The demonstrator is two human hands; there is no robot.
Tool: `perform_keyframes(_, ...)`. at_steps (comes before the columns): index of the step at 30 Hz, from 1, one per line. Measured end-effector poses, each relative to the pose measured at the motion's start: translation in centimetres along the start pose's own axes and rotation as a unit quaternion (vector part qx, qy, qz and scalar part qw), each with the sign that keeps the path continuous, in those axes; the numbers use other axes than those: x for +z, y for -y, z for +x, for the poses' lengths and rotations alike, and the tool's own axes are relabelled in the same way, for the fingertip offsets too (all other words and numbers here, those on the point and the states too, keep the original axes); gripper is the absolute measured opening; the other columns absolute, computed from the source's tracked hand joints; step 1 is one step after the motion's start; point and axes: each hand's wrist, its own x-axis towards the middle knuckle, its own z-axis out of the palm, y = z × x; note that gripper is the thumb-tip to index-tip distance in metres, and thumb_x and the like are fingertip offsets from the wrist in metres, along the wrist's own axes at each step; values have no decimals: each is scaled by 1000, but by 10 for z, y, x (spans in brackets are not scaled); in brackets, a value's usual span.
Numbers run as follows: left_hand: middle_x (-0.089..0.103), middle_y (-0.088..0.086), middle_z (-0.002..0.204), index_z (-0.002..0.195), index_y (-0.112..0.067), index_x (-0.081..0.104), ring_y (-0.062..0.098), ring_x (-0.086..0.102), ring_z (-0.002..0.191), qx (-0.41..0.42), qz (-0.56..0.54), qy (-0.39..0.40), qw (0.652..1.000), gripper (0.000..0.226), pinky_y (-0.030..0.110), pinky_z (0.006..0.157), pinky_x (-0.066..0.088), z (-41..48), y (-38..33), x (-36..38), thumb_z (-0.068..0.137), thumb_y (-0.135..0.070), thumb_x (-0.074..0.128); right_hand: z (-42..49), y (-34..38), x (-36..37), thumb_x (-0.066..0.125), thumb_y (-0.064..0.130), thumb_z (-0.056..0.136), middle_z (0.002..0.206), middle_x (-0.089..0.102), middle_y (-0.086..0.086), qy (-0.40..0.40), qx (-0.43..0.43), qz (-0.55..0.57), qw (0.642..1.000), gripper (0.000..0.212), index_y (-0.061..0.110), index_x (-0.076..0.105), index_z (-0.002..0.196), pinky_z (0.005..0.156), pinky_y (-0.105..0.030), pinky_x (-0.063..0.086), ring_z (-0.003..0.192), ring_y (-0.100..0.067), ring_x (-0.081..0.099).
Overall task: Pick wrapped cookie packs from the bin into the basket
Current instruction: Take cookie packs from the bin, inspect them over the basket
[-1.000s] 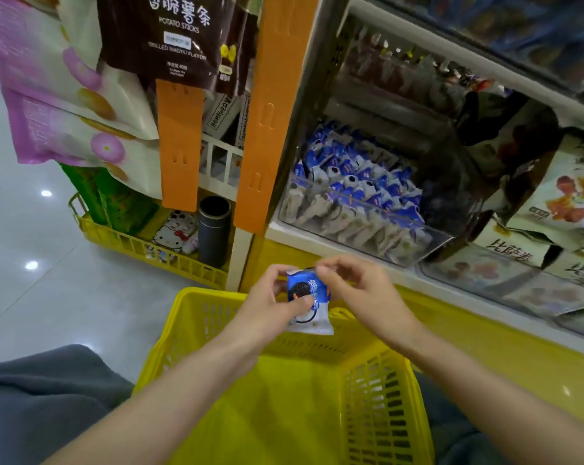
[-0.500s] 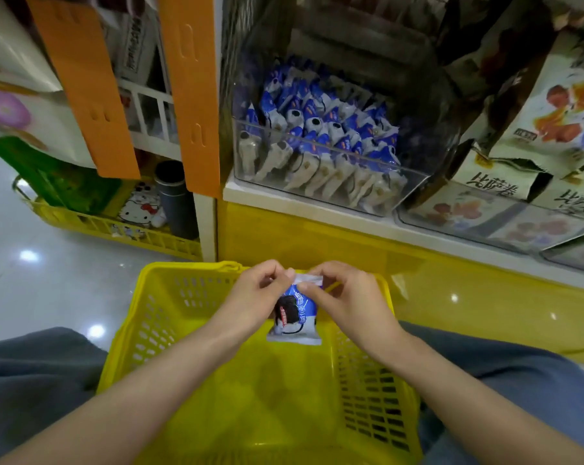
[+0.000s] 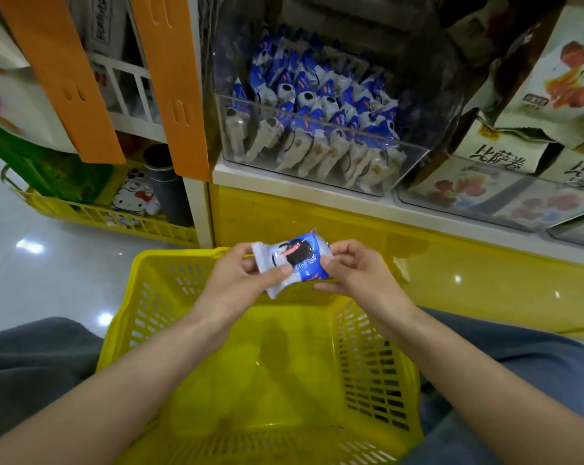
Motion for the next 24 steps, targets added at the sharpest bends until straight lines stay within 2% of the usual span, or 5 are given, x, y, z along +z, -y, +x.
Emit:
perform_keyframes(6, 70, 10, 92, 104, -2, 62, 5, 64, 69, 63, 25, -10, 998, 21, 13, 59, 50, -1, -2, -5, 84, -5, 63, -5, -9, 3, 59, -6, 84, 107, 62, -28, 136, 45, -184, 972, 36, 0, 44, 117, 64, -23, 50, 80, -23, 59)
perform_keyframes(12, 71, 8, 86, 101, -3, 62, 4, 65, 69, 74, 24, 4, 997, 15, 15, 63, 52, 0, 0, -8, 91, -10, 53, -4, -11, 2, 64, 1, 83, 92, 64, -10, 133, 25, -125, 983, 19, 9, 54, 97, 63, -20, 56, 69, -7, 65)
perform_keyframes(16, 67, 7, 74, 85, -5, 62, 7, 62, 62, 92, 90, -18, 991, 8, 22, 63, 52, 1, 1, -10, 90, -6, 55, -1, -20, 4, 70, 20, 81, 110, 62, 1, 84, -100, -323, 937, 29, 17, 56, 106, 87, -23, 47, 99, -8, 58)
perform_keyframes(20, 64, -1, 71, 76, -13, 62, 8, 56, 67, 131, 197, 27, 971, 12, 24, 65, 43, -3, 4, -7, 87, -8, 60, 0, -17, 11, 67, 25, 83, 85, 66, 12, 66, -155, -253, 953, 10, 27, 60, 89, 69, -13, 46, 80, 3, 60)
perform_keyframes(24, 62, 3, 70, 74, -11, 61, 8, 53, 65, 113, 167, 44, 978, 15, 24, 62, 41, -3, 5, -5, 88, -7, 58, -2, -14, 11, 69, 27, 82, 73, 66, 8, 43, -207, -258, 943, 11, 26, 61, 74, 59, -16, 43, 69, 0, 58)
